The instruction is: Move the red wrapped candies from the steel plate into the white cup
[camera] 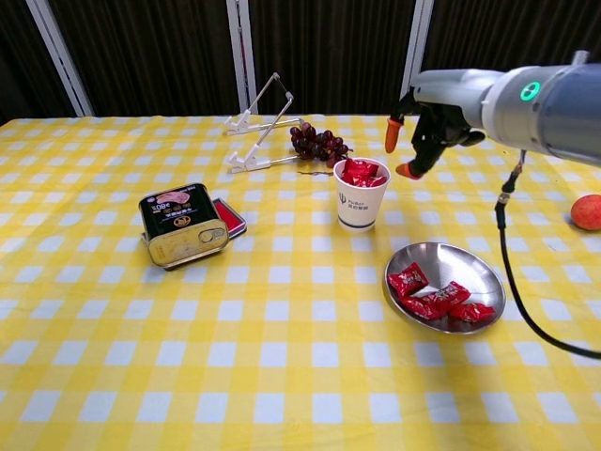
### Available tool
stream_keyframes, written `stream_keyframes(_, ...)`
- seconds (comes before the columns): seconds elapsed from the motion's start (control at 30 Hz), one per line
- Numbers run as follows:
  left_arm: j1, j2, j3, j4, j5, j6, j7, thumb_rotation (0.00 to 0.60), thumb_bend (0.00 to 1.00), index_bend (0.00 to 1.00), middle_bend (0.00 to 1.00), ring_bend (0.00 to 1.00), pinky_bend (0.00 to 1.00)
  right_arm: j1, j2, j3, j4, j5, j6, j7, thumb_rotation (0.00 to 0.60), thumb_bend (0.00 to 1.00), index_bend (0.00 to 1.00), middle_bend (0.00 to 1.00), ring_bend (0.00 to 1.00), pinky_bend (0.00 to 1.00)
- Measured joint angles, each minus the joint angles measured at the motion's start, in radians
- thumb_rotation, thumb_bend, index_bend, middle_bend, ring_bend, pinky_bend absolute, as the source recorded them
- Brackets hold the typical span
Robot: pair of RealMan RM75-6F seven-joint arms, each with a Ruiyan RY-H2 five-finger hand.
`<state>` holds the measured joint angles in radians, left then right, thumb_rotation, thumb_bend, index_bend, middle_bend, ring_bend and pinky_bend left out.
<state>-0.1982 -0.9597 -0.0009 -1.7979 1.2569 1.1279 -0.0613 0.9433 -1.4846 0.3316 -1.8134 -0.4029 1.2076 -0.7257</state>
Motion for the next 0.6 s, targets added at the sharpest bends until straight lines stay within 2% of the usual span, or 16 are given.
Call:
stream_keyframes(0.13,0.003,0.0,0.001,0.001,0.006,0.009,0.003,0.6,0.09,0.0,0.0,0.0,0.0,-0.037,0.02,-0.07,-0.074,-0.039,0.015,0.003,0.6,0.36,0.41,0.81,0.96,0.93)
stream_keyframes(0.33,0.007,-0.003,-0.001,0.002,-0.002,0.016,0.007,0.6,0.09,0.0,0.0,0.0,0.0,-0.067,0.007,-0.164,-0.105,-0.088,0.017,-0.007,0.6,0.35,0.41,0.81,0.96,0.93)
stream_keyframes(0.6,0.005,-0.006,-0.004,0.002,-0.014,0.013,0.016,0.6,0.09,0.0,0.0,0.0,0.0,-0.094,-0.025,-0.217,-0.069,-0.148,-0.013,0.018,0.6,0.35,0.41,0.81,0.96,0.93)
